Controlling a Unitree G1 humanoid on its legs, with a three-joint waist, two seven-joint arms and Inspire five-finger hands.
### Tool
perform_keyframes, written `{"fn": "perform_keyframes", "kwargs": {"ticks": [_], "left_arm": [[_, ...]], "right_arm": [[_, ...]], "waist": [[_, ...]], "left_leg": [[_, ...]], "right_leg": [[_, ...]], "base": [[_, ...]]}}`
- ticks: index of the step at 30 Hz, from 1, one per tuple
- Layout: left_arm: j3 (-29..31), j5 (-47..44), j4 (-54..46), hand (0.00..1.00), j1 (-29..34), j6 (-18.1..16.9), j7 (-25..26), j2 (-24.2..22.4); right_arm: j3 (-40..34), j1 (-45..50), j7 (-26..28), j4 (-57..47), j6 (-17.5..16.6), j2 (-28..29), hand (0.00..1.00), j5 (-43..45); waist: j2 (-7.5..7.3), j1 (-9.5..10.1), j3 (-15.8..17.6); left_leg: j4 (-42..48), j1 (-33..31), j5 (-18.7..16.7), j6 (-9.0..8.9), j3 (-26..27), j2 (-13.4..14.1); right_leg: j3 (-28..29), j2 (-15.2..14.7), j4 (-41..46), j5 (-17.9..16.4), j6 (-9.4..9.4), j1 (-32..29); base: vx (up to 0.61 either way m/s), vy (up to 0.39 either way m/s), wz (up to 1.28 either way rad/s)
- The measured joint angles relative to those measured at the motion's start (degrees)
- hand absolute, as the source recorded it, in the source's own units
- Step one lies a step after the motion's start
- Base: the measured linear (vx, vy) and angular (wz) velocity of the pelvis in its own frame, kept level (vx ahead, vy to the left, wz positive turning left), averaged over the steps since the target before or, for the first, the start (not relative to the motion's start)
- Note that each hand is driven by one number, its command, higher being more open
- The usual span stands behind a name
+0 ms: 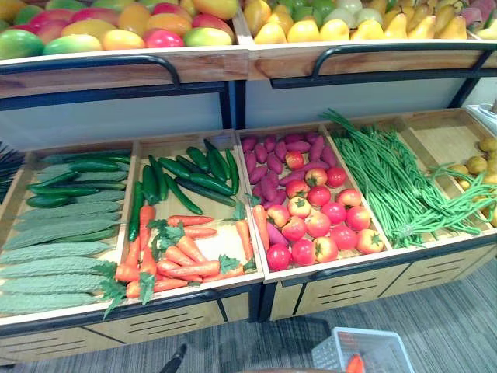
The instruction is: Pick vegetable in the basket
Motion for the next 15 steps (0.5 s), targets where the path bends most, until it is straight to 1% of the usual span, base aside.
{"fn": "perform_keyframes", "kwargs": {"ticks": [1, 5, 8, 11, 13, 14, 15], "left_arm": [[-1.6, 0.1, 0.0, 1.0, 0.1, 0.0, -0.1, 0.1], [-4.9, 0.0, 0.1, 1.0, 0.2, -0.1, -0.1, 0.5], [-5.7, 0.0, 0.1, 1.0, 0.4, -0.1, 0.0, 0.8], [-6.1, 1.2, 0.1, 1.0, 0.8, -0.1, 0.7, 1.1], [-6.2, 3.1, 0.1, 1.0, 0.9, 0.1, 0.9, 1.4], [-7.0, 4.6, 0.1, 1.0, 1.0, 0.1, 0.9, 1.7], [-8.0, 4.7, 0.1, 1.0, 1.0, 0.2, 0.9, 2.0]], "right_arm": [[0.1, 0.0, 0.1, 0.1, -0.2, 0.0, 0.0, -1.1], [2.2, 0.0, 0.4, 1.0, -1.1, -0.6, 0.0, -2.1], [2.2, -0.1, 0.5, 1.0, -1.1, -0.6, 0.0, -2.3], [2.2, 0.0, 0.5, 1.0, -1.1, -0.6, 0.0, -2.4], [2.2, 0.0, 0.5, 0.9, -1.1, -0.6, 0.0, -2.4], [2.2, 0.0, 0.7, 0.7, -1.1, -0.6, 0.0, -2.4], [2.1, 0.1, 0.8, 0.4, -1.1, -0.4, 0.0, -2.9]], "waist": [[0.14, 0.01, 0.1], [0.41, -0.06, 0.2], [0.43, -0.04, 0.2], [0.36, -0.15, 0.3], [0.45, -0.64, 0.4], [0.6, -1.38, 0.8], [0.58, -1.88, 1.4]], "left_leg": [[0.0, 0.3, 0.0, 0.0, 0.4, 0.0], [0.0, 0.5, 0.0, 0.0, 0.8, 0.0], [0.0, 0.8, 0.0, 0.0, 1.1, 0.0], [0.0, 2.0, -0.1, -0.18, 3.0, 0.0], [0.2, 3.5, -0.2, -0.34, 4.9, 0.1], [1.7, 4.5, -0.9, -0.86, 6.7, 0.6], [3.0, 5.1, -1.4, -0.87, 7.7, 1.0]], "right_leg": [[0.3, 0.1, -0.1, 0.0, -0.01, 0.1], [0.6, 0.4, -0.3, 0.0, -0.03, 0.1], [1.2, 0.4, -0.3, 0.0, -0.04, 0.1], [3.3, 0.4, -0.3, 0.0, -0.05, 0.0], [5.3, 0.6, 0.3, 0.0, -0.05, 0.0], [7.2, 0.8, 1.7, -0.4, -0.53, -0.2], [8.3, 0.9, 3.2, -1.0, -0.78, -0.4]], "base": [[0.02, -0.052, -0.18], [0.01, -0.059, -0.07], [-0.01, -0.056, -0.08], [-0.02, -0.048, -0.37], [-0.04, -0.048, -0.56], [-0.05, -0.074, -0.63], [-0.04, -0.082, -0.66]]}}
